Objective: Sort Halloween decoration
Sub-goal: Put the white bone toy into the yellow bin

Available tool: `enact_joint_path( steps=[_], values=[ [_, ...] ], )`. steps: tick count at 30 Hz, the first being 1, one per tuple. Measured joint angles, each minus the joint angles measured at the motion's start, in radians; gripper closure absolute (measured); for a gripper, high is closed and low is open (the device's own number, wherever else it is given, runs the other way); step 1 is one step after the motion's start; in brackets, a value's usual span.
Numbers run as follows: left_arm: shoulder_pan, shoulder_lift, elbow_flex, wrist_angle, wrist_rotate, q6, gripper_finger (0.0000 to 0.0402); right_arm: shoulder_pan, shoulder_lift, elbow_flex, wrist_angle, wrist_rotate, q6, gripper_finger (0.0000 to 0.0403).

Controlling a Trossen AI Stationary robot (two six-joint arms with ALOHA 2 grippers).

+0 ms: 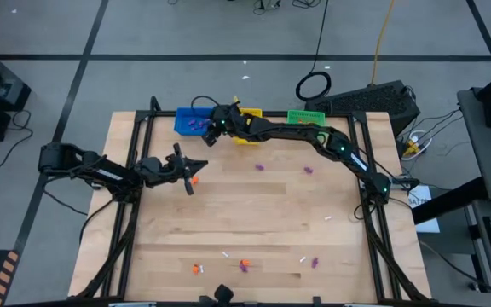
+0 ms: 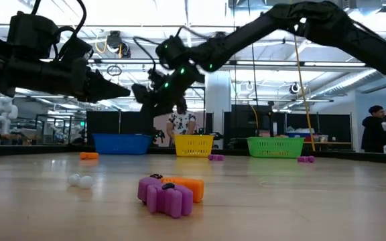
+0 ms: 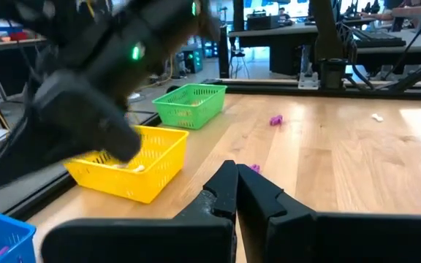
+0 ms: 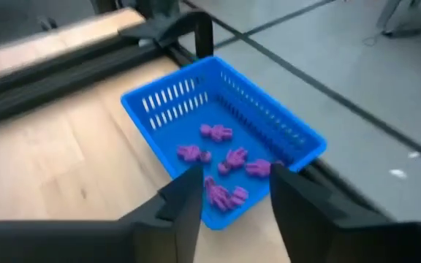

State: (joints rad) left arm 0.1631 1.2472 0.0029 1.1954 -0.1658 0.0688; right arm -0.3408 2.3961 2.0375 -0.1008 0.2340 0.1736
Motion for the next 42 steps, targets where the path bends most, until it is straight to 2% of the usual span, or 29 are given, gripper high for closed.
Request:
enact_joint_path(
  steps=[2, 4, 6, 7, 14, 17, 21, 25, 29, 34, 37, 42],
  values=[
    [0.0, 0.0, 0.0, 0.0, 0.002, 0.016, 0.0394, 0.01, -0.022, -0.005, -0.007, 0.012, -0.056, 0.0288],
    [0.0, 0.0, 0.0, -0.003, 0.01, 0.019, 0.0394, 0.026, -0.045, -0.037, -0.004, 0.031, -0.084, 0.0335],
    [0.0, 0.0, 0.0, -0.002, 0.031, 0.018, 0.0394, 0.043, -0.055, -0.091, 0.066, 0.03, -0.11, 0.0381],
    [-0.002, 0.0, 0.0, 0.001, 0.046, 0.018, 0.0394, 0.053, -0.059, -0.128, 0.114, 0.031, -0.114, 0.0391],
    [-0.028, 0.0, 0.0, 0.006, 0.084, 0.021, 0.0394, 0.119, -0.142, -0.448, 0.494, 0.031, -0.042, 0.0401],
    [-0.031, 0.0, 0.0, 0.02, 0.084, 0.023, 0.0394, 0.151, -0.206, -0.59, 0.54, 0.059, -0.003, 0.0402],
    [-0.031, 0.0, 0.0, 0.017, 0.083, 0.024, 0.0394, 0.218, -0.329, -0.738, 0.488, 0.134, -0.002, 0.0402],
    [-0.031, 0.0, 0.0, 0.015, 0.082, 0.027, 0.0394, 0.298, -0.448, -0.823, 0.31, 0.131, 0.041, 0.0403],
    [-0.031, 0.0, 0.0, 0.015, 0.081, 0.027, 0.0394, 0.393, -0.524, -0.831, 0.085, 0.096, 0.109, 0.0403],
    [-0.031, 0.0, 0.0, 0.015, 0.079, 0.026, 0.0394, 0.508, -0.531, -0.769, -0.114, -0.021, 0.192, 0.0403],
    [-0.031, 0.0, 0.001, 0.017, 0.079, 0.024, 0.0394, 0.554, -0.509, -0.723, -0.106, -0.08, 0.221, 0.0403],
    [-0.031, 0.0, 0.001, 0.011, 0.067, 0.023, 0.0394, 0.622, -0.429, -0.646, -0.109, -0.103, 0.282, 0.0403]
  ],
)
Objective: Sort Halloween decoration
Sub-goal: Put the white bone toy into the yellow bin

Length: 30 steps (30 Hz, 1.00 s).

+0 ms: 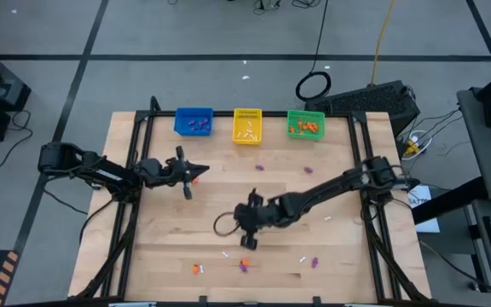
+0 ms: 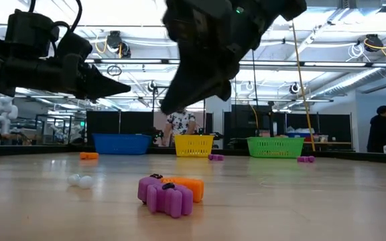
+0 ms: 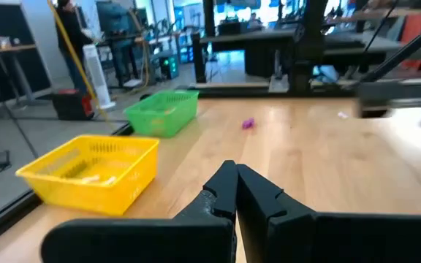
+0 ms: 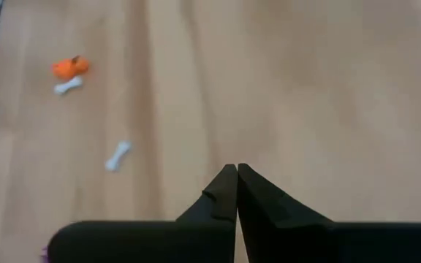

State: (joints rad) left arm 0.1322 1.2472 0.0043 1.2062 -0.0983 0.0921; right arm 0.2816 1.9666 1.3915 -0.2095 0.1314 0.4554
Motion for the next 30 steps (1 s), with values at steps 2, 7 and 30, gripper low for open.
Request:
enact_joint_path(
  steps=[2, 7, 30],
  values=[
    [0.0, 0.0, 0.0, -0.021, -0.015, 0.0, 0.0394, 0.03, 0.036, 0.043, -0.001, 0.0, 0.025, 0.0403],
    [0.0, 0.0, 0.0, -0.058, -0.055, 0.002, 0.0394, 0.089, 0.138, 0.193, -0.061, 0.002, 0.077, 0.0403],
    [0.001, 0.0, 0.001, -0.116, -0.094, 0.023, 0.0394, 0.133, 0.467, 0.683, -0.463, 0.018, 0.346, 0.0302]
  ],
)
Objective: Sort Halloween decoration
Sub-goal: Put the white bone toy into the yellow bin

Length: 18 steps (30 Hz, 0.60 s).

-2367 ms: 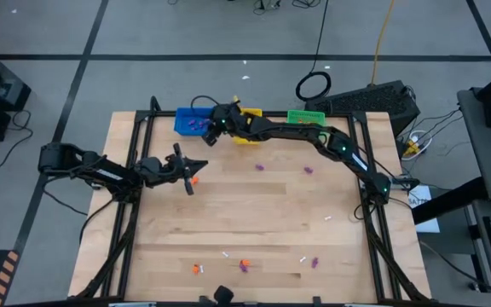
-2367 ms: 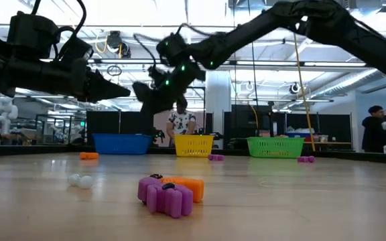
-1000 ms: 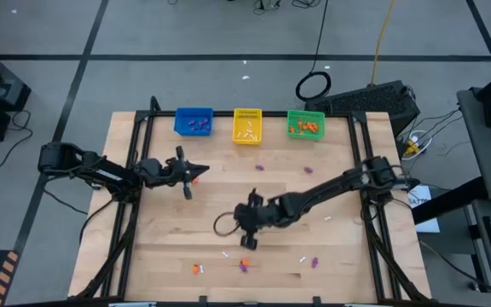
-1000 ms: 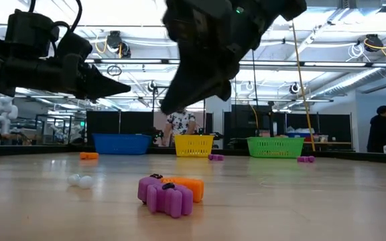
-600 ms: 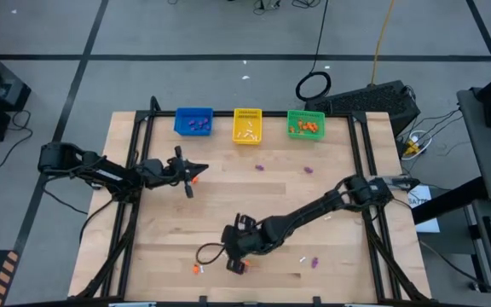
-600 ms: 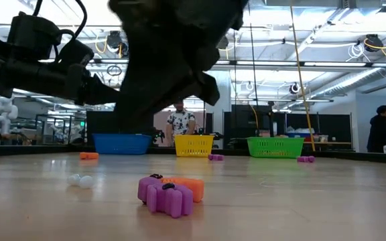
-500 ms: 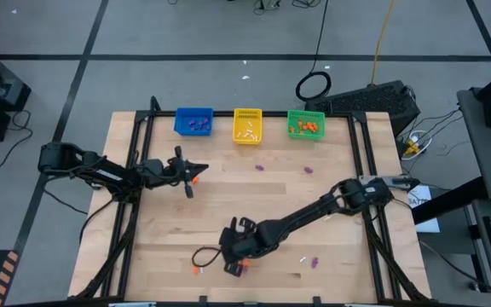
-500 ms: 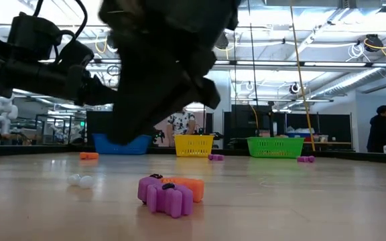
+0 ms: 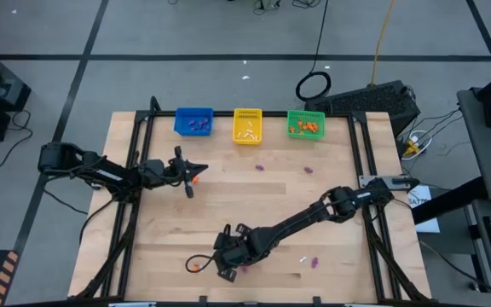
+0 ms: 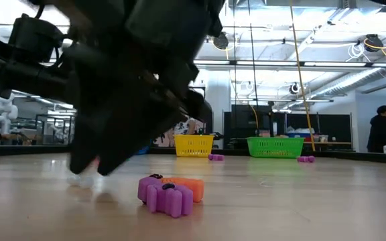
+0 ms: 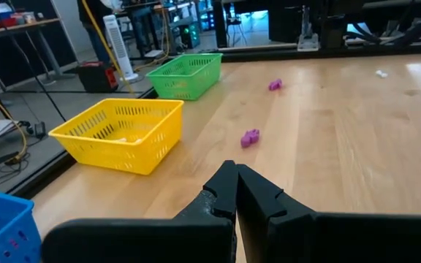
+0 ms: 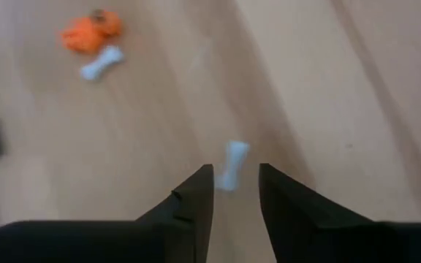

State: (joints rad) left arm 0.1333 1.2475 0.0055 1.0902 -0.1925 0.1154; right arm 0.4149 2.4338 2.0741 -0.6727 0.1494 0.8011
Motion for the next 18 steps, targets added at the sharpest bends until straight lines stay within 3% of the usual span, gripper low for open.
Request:
enact_joint_path(
  steps=[11, 18],
  values=[
    [0.0, 0.0, 0.001, -0.001, -0.01, 0.023, 0.0394, -0.014, 0.04, 0.001, 0.018, 0.011, -0.055, 0.0308],
    [0.0, 0.0, 0.001, -0.001, -0.01, 0.023, 0.0394, -0.019, 0.033, -0.001, 0.021, 0.046, -0.264, 0.0306]
  ],
)
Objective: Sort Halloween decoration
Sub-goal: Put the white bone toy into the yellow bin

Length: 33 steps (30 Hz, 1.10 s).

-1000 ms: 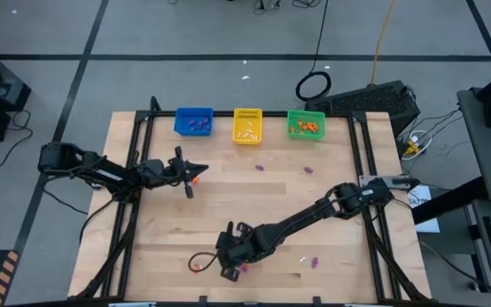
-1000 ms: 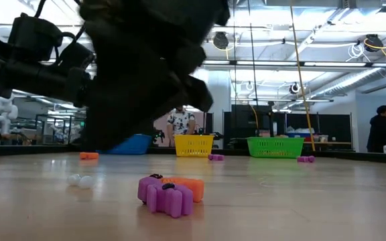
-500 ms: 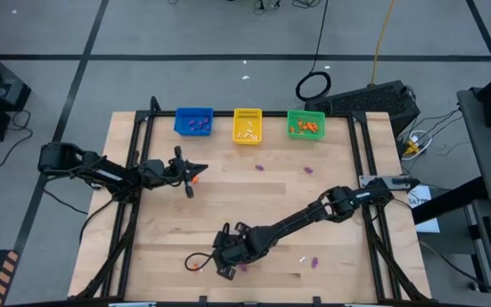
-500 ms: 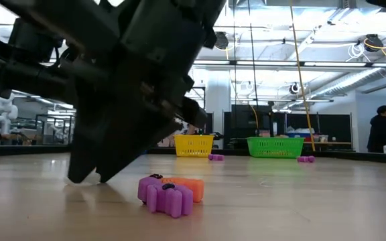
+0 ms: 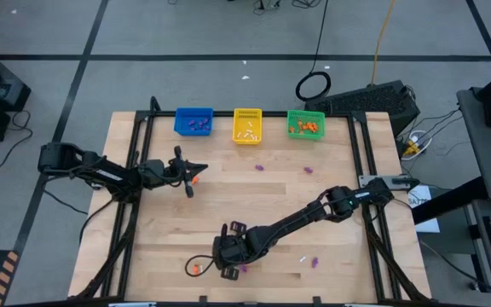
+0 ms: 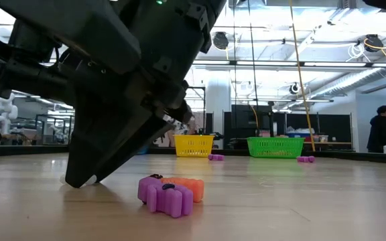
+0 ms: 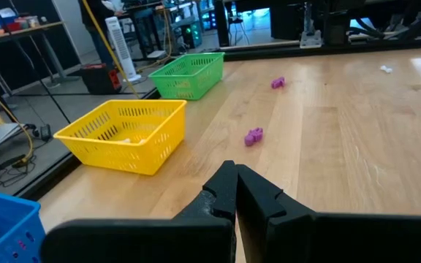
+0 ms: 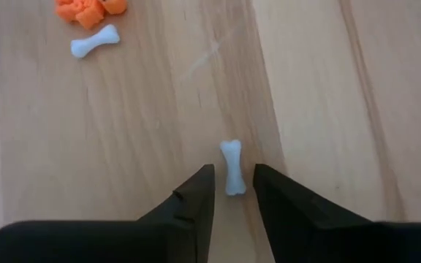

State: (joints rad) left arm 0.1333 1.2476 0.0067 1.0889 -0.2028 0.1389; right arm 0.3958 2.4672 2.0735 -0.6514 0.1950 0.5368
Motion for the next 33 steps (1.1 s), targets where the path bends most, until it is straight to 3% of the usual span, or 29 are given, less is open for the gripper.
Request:
enact_joint_path(
  steps=[9, 21, 27, 33],
  values=[
    [0.0, 0.0, 0.0, 0.0, 0.0, 0.001, 0.0394, -0.005, 0.019, 0.0, 0.041, 0.012, -0.067, 0.0316],
    [0.0, 0.0, 0.0, -0.009, 0.0, 0.0, 0.0394, -0.026, 0.026, 0.001, 0.003, -0.053, -0.067, 0.0398],
    [0.0, 0.0, 0.0, -0.008, 0.0, 0.0, 0.0394, -0.051, 0.0, -0.002, -0.015, -0.081, -0.082, 0.0398],
    [0.0, 0.0, 0.001, -0.008, 0.0, -0.002, 0.0394, -0.094, -0.069, -0.009, -0.055, -0.013, -0.125, 0.0402]
  ],
)
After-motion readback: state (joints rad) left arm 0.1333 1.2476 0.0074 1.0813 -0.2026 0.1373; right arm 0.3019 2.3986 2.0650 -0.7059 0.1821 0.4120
